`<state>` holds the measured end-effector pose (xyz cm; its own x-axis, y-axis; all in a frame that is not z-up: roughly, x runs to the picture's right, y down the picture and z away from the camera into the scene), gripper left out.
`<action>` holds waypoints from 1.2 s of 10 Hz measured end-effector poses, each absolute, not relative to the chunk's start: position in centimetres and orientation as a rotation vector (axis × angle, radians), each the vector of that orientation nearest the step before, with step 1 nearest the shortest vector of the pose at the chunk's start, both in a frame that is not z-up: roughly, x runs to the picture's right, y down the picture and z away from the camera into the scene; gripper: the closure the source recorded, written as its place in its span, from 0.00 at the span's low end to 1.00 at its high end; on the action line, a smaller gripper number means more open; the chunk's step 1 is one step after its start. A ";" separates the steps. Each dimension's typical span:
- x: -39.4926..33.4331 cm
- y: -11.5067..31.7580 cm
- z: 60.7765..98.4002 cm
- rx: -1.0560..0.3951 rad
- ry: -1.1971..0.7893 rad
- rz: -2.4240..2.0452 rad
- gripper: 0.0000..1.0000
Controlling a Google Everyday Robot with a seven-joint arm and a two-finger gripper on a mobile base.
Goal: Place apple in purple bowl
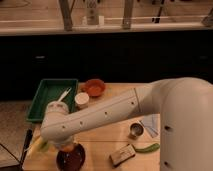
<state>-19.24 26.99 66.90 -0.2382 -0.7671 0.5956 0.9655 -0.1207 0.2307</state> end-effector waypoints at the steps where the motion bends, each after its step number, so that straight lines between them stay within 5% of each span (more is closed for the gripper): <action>1: -19.5 27.4 66.5 -0.402 -0.692 -1.698 0.99; 4: -19.4 28.0 65.8 -0.442 -0.700 -1.684 0.77; 8: -19.1 28.4 65.2 -0.481 -0.686 -1.670 0.34; 10: -19.2 28.2 65.1 -0.485 -0.686 -1.664 0.21; 12: -19.2 27.9 64.8 -0.492 -0.682 -1.653 0.20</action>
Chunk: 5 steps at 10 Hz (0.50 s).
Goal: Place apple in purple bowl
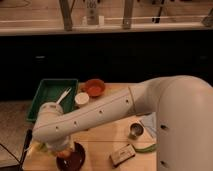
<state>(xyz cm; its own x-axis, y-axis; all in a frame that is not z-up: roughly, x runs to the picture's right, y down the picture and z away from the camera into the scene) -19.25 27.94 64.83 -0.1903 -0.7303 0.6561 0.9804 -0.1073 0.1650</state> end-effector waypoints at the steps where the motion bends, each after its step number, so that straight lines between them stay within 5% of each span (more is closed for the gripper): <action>1: -19.3 27.8 64.7 -0.496 -0.682 -1.648 0.20; 5: -20.0 27.3 62.9 -0.502 -0.669 -1.623 0.20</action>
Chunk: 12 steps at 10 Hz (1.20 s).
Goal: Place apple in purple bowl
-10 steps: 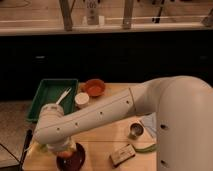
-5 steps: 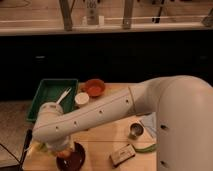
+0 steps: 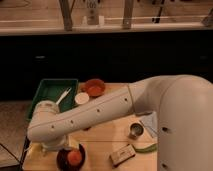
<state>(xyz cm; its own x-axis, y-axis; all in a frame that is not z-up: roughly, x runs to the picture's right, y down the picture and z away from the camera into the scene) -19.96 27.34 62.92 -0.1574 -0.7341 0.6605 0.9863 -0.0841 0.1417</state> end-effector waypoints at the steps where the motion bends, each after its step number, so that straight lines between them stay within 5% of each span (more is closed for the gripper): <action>1: -20.1 27.3 62.5 -0.503 -0.662 -1.612 0.20; 12: -20.1 27.1 61.3 -0.499 -0.646 -1.553 0.20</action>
